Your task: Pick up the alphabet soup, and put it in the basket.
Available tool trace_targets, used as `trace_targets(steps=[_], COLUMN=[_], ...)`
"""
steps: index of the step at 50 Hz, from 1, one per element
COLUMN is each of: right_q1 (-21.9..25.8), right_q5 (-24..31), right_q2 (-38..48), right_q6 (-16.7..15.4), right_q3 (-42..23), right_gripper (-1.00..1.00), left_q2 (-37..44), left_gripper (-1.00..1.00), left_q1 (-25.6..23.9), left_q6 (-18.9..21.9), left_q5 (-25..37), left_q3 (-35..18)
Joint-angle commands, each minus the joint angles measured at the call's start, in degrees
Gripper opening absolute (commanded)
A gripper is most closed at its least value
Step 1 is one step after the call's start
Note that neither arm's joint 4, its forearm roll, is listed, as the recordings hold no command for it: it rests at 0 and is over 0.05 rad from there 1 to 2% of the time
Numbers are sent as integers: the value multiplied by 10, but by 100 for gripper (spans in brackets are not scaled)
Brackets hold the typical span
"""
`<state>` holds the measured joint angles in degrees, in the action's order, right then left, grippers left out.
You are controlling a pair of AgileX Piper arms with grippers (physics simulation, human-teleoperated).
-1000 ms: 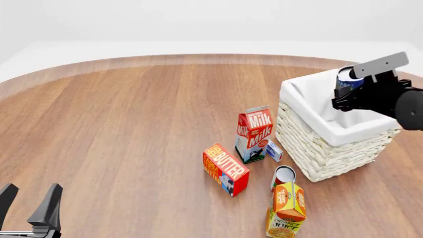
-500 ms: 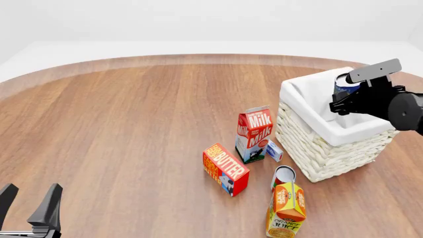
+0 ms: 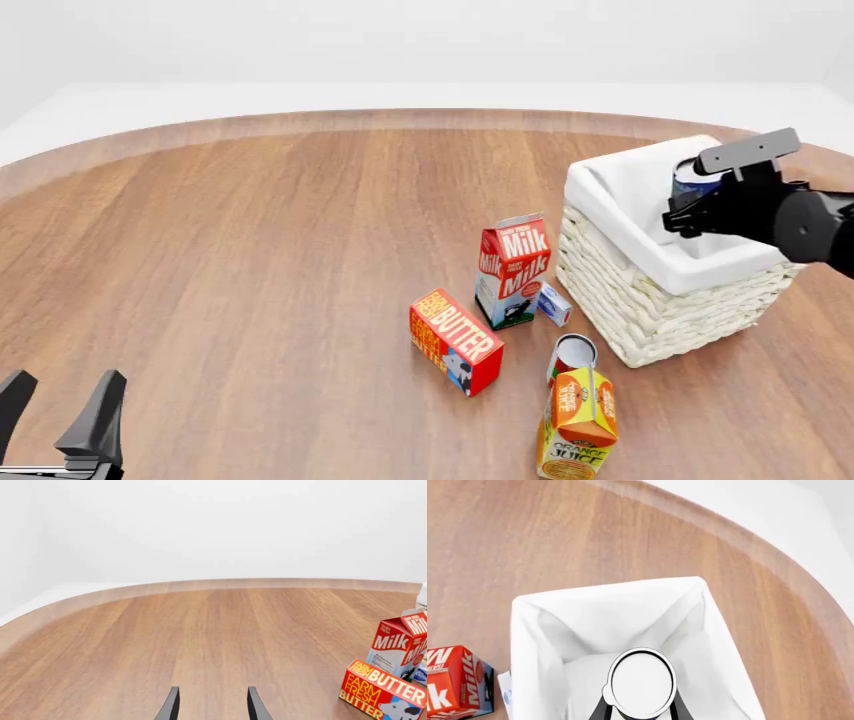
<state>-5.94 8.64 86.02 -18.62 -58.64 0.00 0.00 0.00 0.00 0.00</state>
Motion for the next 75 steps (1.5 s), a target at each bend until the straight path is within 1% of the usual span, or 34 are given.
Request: trace_targets(steps=[1,23,47,59,60,75], right_q1=[-3,-3,-10,-16,-20,-15], right_q5=[-4,-10,-7,-3,-1,-2], right_q2=[15,55,71,72,74,67], right_q6=[13,12,10,18,23,28], right_q3=[-14,-30,-39,-51,-56,-52], right_gripper=[-100,-100,-100,-100,100,100], left_q2=[0,0,0,0,0,0], left_gripper=[100,100,100,100,100,100], left_q1=[0,0,0,0,0,0], left_q6=[0,0,0,0,0,0], left_q5=[0,0,0,0,0,0], left_q3=[0,0,0,0,0,0])
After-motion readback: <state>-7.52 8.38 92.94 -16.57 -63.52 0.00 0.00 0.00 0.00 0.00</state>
